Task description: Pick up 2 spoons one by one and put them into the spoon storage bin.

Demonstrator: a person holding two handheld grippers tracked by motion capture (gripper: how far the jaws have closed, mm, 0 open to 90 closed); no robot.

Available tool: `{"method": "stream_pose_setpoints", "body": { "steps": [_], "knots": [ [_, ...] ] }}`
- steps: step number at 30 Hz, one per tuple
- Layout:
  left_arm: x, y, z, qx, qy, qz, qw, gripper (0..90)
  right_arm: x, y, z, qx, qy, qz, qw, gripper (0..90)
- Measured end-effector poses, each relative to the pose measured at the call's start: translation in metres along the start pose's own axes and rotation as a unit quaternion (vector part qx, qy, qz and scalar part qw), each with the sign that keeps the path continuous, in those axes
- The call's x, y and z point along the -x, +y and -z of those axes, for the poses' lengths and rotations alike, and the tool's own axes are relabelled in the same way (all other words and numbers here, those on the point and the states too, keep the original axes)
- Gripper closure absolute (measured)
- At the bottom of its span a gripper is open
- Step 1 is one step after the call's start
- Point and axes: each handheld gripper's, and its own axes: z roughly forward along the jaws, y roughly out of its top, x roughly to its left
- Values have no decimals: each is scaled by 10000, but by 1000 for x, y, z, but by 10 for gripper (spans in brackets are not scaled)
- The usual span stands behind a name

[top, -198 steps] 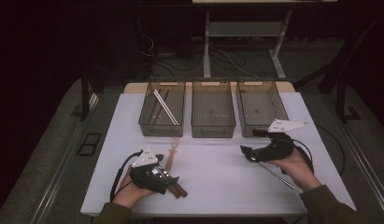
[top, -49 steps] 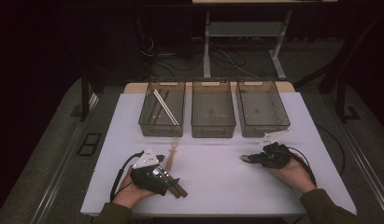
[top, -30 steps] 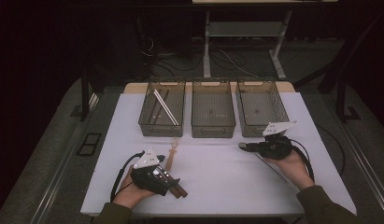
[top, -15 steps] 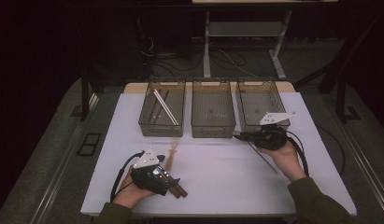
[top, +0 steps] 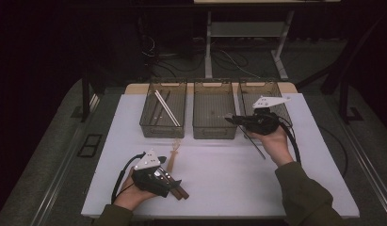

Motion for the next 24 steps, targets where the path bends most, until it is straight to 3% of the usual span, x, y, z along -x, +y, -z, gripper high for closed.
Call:
{"method": "stream_pose_setpoints", "body": {
  "steps": [9, 24],
  "knots": [
    [1, 0, 0, 11, -19, -5, 10000, 0, 13, 29, -15, 295, -166, -158, 9993, 876],
    [1, 1, 1, 85, -58, 7, 9999, 0, 23, 75, -61, 305, -456, -61, 9985, 876]
  ]
}}
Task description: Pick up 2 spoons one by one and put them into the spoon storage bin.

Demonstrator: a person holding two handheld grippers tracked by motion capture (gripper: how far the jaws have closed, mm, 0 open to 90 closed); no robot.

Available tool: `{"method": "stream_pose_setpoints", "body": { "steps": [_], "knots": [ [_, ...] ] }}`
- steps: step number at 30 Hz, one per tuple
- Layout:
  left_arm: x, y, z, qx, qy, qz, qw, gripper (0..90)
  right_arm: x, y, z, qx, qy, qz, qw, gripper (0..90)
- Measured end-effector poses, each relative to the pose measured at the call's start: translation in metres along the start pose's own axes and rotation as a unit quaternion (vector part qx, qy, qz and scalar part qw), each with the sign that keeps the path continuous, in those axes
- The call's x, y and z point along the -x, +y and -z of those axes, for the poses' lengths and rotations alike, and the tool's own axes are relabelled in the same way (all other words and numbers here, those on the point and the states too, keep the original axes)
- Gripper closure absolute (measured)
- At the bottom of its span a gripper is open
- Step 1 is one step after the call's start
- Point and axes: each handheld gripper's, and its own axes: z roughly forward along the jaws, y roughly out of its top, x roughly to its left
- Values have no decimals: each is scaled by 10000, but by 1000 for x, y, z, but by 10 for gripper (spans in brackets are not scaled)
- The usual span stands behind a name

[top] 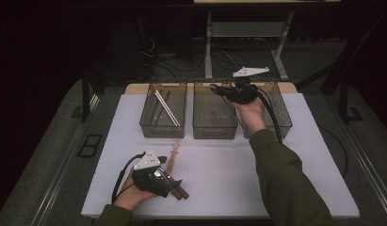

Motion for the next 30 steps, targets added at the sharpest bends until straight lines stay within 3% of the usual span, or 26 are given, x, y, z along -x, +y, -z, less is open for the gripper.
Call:
{"method": "stream_pose_setpoints", "body": {
  "steps": [8, 14, 27, 28, 30],
  "knots": [
    [0, 0, 0, 25, -18, 7, 10000, 0, 3, 9, -28, -66, -95, -11, 9999, 875],
    [0, 0, 0, 19, -31, -5, 10000, 0, 6, 1, -42, -131, -116, -3, 9998, 875],
    [1, 0, -1, -11, -31, -14, 10000, 0, 9, -21, -50, -448, -221, 4, 9988, 867],
    [1, 0, -1, -15, -33, -16, 10000, 0, 9, -22, -50, -464, -244, -3, 9986, 861],
    [1, 0, -1, -18, -37, -14, 10000, 0, 11, -23, -51, -496, -262, -113, 9984, 702]
  ]
}}
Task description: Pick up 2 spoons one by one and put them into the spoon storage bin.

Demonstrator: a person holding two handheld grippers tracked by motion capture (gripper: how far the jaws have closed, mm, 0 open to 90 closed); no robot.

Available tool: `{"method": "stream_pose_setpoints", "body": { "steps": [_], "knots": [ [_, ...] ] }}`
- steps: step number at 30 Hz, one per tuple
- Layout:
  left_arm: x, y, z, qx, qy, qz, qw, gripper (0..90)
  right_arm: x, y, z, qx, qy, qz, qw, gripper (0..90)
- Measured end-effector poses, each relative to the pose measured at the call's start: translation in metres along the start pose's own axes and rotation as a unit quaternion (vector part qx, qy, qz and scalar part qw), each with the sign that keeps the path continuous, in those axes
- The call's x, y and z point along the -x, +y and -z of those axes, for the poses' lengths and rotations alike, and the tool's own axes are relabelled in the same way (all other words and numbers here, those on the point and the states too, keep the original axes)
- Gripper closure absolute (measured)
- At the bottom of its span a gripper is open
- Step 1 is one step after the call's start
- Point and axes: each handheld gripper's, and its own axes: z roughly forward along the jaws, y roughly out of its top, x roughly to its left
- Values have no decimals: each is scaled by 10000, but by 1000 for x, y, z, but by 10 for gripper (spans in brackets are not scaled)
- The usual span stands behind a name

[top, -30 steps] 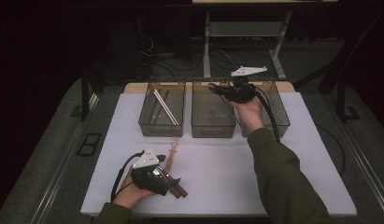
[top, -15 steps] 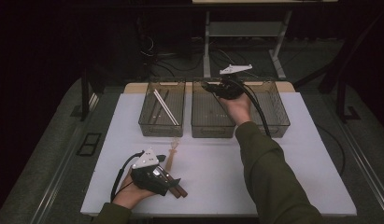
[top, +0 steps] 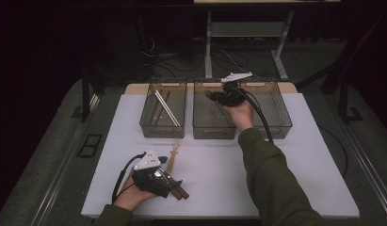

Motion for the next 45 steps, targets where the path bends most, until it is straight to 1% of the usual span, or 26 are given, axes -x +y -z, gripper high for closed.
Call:
{"method": "stream_pose_setpoints", "body": {
  "steps": [1, 3, 5, 7, 11, 13, 15, 17, 20, 24, 27, 29, 32, 35, 40, 41, 43, 45],
  "knots": [
    [0, 0, 0, -6, 1, -4, 10000, 0, 0, 0, 0, -17, -26, -26, 10000, 666],
    [0, 0, 0, -6, -3, -4, 10000, 0, 2, -1, 3, -9, 12, -69, 10000, 600],
    [-1, 0, 0, -17, 4, -9, 10000, 0, 2, -2, 6, -4, 74, -131, 9999, 552],
    [-1, 0, 0, -19, 14, -10, 10000, 0, 2, -3, 9, -24, 94, -158, 9998, 481],
    [-1, 0, 0, -28, 35, -12, 10000, 0, 0, -8, 19, -123, 216, -126, 9996, 429],
    [-1, 0, -1, -40, 45, -23, 10000, 0, -1, -11, 26, -120, 235, -112, 9996, 395],
    [-1, 0, -1, -39, 45, -21, 10000, 0, -2, -15, 33, -101, 309, -144, 9994, 354],
    [-1, 0, -1, -34, 47, -9, 10000, 0, -3, -19, 41, -88, 318, -111, 9994, 319],
    [-1, -1, -1, -32, 61, 13, 10000, 0, -6, -27, 55, -48, 377, -44, 9993, 284],
    [-1, -1, 0, -49, 80, 20, 10000, 0, -8, -37, 75, -62, 417, 36, 9991, 250],
    [-1, -2, 0, -51, 86, 54, 9999, 0, -10, -47, 90, -12, 515, 58, 9987, 207],
    [-2, -1, -1, -67, 91, 49, 9999, 0, -12, -54, 97, -53, 496, 139, 9987, 189],
    [-2, -2, -1, -62, 104, 76, 9999, 0, -15, -67, 108, -39, 363, 205, 9991, 170],
    [-3, -2, -1, -70, 123, 100, 9998, 0, -18, -82, 117, 10, 341, 195, 9992, 170],
    [-3, -2, -1, -85, 159, 90, 9998, 0, -25, -108, 132, 161, 381, 80, 9991, 170],
    [-3, -2, -1, -96, 164, 76, 9998, 0, -27, -112, 134, 163, 396, 64, 9991, 169],
    [-2, -2, -1, -135, 179, 43, 9997, 0, -30, -119, 139, 177, 315, 15, 9993, 135],
    [-2, -1, -1, -132, 178, 22, 9998, 0, -33, -128, 143, 170, 332, 42, 9993, 135]
  ]
}}
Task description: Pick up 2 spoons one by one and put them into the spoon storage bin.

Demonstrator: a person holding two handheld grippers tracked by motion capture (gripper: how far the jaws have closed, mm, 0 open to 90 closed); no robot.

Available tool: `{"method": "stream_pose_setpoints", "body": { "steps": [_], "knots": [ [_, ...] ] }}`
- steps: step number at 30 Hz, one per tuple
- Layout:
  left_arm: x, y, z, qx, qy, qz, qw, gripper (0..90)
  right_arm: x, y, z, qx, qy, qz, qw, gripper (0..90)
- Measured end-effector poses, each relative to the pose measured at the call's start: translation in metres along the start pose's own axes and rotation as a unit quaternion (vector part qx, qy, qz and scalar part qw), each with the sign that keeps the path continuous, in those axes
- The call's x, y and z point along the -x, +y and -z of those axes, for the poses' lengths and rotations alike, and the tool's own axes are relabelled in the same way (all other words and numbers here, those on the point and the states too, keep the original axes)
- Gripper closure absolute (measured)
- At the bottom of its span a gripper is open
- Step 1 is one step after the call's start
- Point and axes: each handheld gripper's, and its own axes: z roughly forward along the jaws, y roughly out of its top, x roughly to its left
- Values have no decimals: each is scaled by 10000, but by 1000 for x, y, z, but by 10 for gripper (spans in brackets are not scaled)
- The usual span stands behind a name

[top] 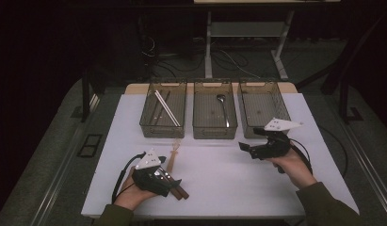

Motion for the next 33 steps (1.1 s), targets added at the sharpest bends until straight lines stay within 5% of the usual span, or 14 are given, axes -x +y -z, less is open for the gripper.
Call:
{"method": "stream_pose_setpoints", "body": {
  "steps": [7, 17, 27, 33],
  "knots": [
    [0, 0, 0, 2, -6, 11, 10000, 0, -9, -29, 12, -126, -23, 174, 9998, 135],
    [-1, 2, 2, -94, 141, 69, 9998, 43, -11, -60, 30, -325, -135, 96, 9993, 135],
    [-7, 11, 6, -55, 500, 192, 9986, 345, -14, -80, 52, -491, -248, 43, 9985, 135],
    [-15, 19, 0, -136, 636, 357, 9972, 506, -16, -80, 50, -530, -222, 73, 9983, 135]
  ]
}}
